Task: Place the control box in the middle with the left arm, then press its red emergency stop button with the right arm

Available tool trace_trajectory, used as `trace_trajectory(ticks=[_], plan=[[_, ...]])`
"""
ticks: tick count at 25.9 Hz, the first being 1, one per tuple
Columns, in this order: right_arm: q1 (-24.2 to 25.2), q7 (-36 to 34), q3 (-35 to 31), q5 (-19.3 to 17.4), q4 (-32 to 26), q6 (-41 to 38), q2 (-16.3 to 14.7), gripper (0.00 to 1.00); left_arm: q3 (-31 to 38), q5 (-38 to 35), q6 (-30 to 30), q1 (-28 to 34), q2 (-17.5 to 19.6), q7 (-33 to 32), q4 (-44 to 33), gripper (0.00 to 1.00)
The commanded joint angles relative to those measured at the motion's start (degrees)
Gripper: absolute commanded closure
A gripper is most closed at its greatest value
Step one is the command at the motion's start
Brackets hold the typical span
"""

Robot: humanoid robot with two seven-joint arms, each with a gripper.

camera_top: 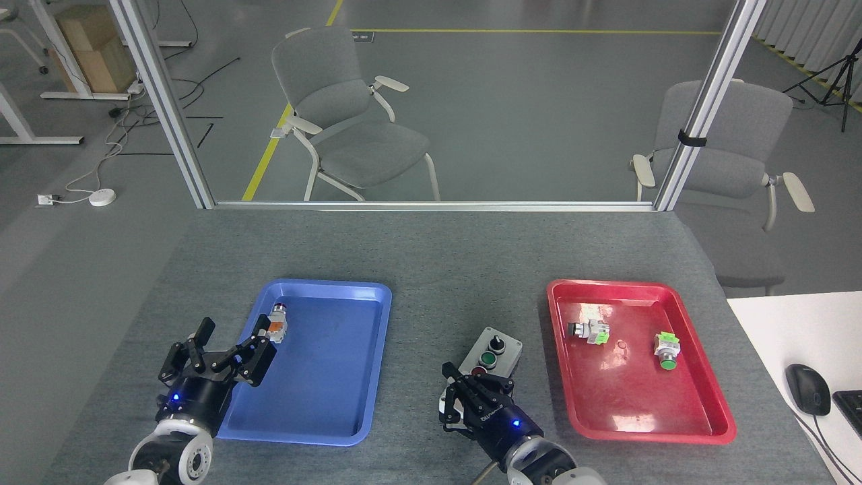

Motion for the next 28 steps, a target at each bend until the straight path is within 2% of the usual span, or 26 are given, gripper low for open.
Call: trace_trajectory(ticks=[1, 7, 12, 13, 14, 15, 16, 18, 21, 25, 28], plan=[[0.06, -0.13, 0.04, 0.0, 1.86, 0.02, 0.01, 1.0, 0.07, -0.08, 0.0, 0.21, 0.07, 0.0, -0.05, 0.01], [0.15, -0.13, 0.22, 0.0, 4.5, 0.02, 0.36, 1.0, 0.24, -0.16, 0.0, 1.0, 0.25, 0.17, 0.3, 0.01], [-0.2, -2.06, -0.93, -0.62, 3.0, 0.37, 1.24, 1.0, 0.42, -0.25, 0.0, 1.79, 0.07, 0.17, 0.57, 0.01], [-0.73, -3.73, -2.33, -0.62, 1.77, 0.81, 1.85, 0.9, 0.42, -0.34, 0.0, 1.79, -0.02, 0.26, 0.83, 0.01], [-1.26, -5.75, -5.05, -0.7, 0.89, 1.6, 2.29, 0.69, 0.42, -0.34, 0.0, 1.79, -0.19, 0.26, 1.36, 0.01], [-1.96, -7.77, -8.74, -0.88, 0.45, 2.66, 2.56, 0.31, 0.42, -0.25, -0.09, 1.79, -0.37, 0.44, 1.89, 0.01], [-2.31, -9.97, -11.91, -1.41, -0.25, 3.27, 2.82, 0.0, 0.42, -0.25, -0.09, 1.88, -0.63, 0.79, 2.33, 0.01], [-2.66, -13.05, -16.13, -2.46, -2.71, 3.45, 3.44, 0.0, 0.24, -0.25, -0.09, 1.88, -0.81, 1.93, 3.29, 0.01], [-3.02, -13.31, -21.14, -2.73, -3.5, 3.63, 2.29, 0.0, 0.15, -0.34, -0.09, 1.97, -1.69, 2.99, 4.08, 0.01], [-2.49, -13.05, -28.61, -2.64, -3.41, 3.98, 0.01, 0.0, 0.15, 0.1, -0.27, 1.97, -1.77, 3.16, 4.17, 0.01], [0.41, -11.82, -32.56, -2.55, -3.5, 3.98, -2.01, 0.0, 0.24, 0.54, -0.27, 1.97, -1.86, 3.16, 4.17, 0.01]])
